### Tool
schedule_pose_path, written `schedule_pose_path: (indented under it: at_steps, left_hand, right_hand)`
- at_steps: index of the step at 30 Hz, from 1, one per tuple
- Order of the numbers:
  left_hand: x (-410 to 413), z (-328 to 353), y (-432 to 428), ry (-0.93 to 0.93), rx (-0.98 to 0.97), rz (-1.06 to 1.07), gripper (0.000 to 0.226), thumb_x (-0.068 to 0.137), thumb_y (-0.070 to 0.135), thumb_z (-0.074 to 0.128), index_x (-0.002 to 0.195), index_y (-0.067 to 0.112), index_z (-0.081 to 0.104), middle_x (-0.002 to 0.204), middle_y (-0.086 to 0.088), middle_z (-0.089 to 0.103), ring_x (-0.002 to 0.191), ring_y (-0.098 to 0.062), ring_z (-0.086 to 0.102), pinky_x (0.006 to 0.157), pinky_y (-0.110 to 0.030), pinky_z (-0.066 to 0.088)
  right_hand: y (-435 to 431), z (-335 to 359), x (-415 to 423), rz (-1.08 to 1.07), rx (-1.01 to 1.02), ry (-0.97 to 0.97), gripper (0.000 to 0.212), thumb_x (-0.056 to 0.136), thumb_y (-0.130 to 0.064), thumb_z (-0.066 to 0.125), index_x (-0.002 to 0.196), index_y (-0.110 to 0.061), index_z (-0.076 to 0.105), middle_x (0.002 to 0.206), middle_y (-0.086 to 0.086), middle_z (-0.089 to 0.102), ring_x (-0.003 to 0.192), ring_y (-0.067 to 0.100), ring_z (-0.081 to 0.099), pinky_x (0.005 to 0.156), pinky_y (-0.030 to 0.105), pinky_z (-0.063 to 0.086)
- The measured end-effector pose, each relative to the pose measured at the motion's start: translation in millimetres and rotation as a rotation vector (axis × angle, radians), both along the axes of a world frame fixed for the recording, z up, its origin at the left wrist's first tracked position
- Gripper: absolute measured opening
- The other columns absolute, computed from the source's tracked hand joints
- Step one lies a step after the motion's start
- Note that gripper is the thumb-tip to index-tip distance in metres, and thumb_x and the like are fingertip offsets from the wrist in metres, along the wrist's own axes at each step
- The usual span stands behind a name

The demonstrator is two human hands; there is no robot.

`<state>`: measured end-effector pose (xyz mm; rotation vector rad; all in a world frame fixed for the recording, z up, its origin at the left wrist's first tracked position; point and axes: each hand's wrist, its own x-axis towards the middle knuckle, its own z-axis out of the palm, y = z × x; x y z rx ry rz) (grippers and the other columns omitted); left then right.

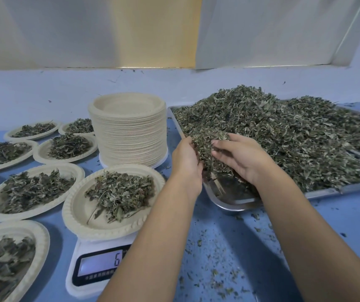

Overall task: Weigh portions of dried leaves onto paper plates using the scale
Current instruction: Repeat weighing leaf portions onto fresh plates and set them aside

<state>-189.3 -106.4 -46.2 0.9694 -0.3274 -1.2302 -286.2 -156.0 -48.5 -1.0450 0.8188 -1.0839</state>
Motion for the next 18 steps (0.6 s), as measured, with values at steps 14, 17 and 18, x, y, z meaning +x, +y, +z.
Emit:
schedule_pose_path:
  at_steps: [14, 17, 18]
  left_hand:
    - [32.1, 27.3, 31.2, 0.438, -0.162, 0.026, 0.049, 0.101, 0.043, 0.026, 0.119, 0.008, 0.055, 0.096, -0.012, 0.061, 0.068, -0.02, 0.056, 0.054, -0.024, 0.05]
    - [50.2, 31.8, 42.9, 0.434, -0.191, 0.093, 0.039, 0.101, 0.036, 0.028, 0.097, 0.01, 0.057, 0.081, -0.01, 0.061, 0.058, -0.02, 0.057, 0.039, -0.016, 0.045]
    - [57.6, 33.0, 47.7, 0.426, -0.207, 0.108, 0.038, 0.1, 0.034, 0.028, 0.094, 0.011, 0.057, 0.077, -0.008, 0.06, 0.054, -0.018, 0.058, 0.038, -0.015, 0.044]
  right_hand:
    - [39.2, 28.5, 49.6, 0.26, -0.046, -0.151, 0.025, 0.084, 0.012, 0.056, 0.063, -0.002, 0.061, 0.055, 0.005, 0.062, 0.047, 0.008, 0.058, 0.05, 0.017, 0.053]
    - [51.3, 35.9, 66.7, 0.324, -0.082, -0.078, 0.034, 0.082, 0.011, 0.057, 0.053, -0.007, 0.063, 0.06, 0.005, 0.058, 0.052, 0.01, 0.058, 0.05, 0.018, 0.052]
    - [53.7, 36.3, 74.6, 0.356, -0.1, -0.051, 0.039, 0.082, 0.011, 0.057, 0.05, -0.01, 0.064, 0.06, 0.004, 0.058, 0.052, 0.01, 0.058, 0.05, 0.018, 0.052]
